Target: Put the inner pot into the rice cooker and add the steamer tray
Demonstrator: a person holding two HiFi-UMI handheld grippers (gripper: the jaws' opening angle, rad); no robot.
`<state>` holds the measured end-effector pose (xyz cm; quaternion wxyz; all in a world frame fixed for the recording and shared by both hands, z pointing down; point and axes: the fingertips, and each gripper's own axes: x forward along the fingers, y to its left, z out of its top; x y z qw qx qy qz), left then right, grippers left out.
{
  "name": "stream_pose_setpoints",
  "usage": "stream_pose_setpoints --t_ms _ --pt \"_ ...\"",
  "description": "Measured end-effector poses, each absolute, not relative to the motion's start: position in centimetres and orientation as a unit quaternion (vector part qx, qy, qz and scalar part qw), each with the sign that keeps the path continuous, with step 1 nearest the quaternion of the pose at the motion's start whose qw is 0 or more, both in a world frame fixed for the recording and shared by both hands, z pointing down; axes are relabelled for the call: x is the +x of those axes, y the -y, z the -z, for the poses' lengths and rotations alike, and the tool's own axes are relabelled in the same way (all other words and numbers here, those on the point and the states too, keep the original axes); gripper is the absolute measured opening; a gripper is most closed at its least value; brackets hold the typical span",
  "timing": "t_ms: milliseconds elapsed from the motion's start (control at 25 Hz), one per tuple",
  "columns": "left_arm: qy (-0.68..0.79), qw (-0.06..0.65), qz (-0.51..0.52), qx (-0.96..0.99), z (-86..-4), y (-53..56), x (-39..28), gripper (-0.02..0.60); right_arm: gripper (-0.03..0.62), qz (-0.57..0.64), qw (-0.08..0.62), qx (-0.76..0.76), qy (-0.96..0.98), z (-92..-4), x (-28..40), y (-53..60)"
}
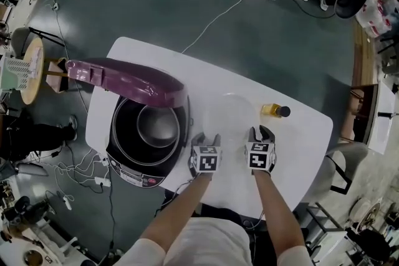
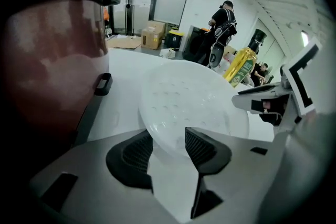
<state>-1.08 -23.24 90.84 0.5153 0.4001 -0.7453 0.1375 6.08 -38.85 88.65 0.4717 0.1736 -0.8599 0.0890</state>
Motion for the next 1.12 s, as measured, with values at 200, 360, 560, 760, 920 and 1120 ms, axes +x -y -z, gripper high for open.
stream_pose_setpoints --t_ms 200,360,560,760,920,1120 --pt "0.753 0.513 -0.125 0.393 -90.7 23.2 -1.5 0.172 0.103 -0.113 0.450 0.176 0.868 -88.5 6.5 39.0" --pt "0.753 0.509 -0.130 0.396 -90.0 23.2 -1.4 0.161 0.100 -0.115 0.442 0.194 0.868 -87.6 7.2 38.8" --pt "0.754 0.500 -0.130 0.406 -88.7 22.8 -0.6 0.155 0.100 -0.117 0.433 0.205 0.870 -86.1 8.5 38.2" --pt "0.752 0.484 -0.123 0.431 -86.8 22.5 0.1 0.156 0.098 -0.109 0.414 0.215 0.878 -83.0 9.4 37.7" --pt "0.757 0.469 -0.119 0.440 -83.7 22.2 0.5 0.153 0.097 -0.106 0.396 0.228 0.883 -80.3 10.6 37.0" --pt "0.752 0.451 -0.128 0.463 -80.8 21.5 1.7 0.151 0.092 -0.125 0.377 0.256 0.882 -77.2 12.7 35.7"
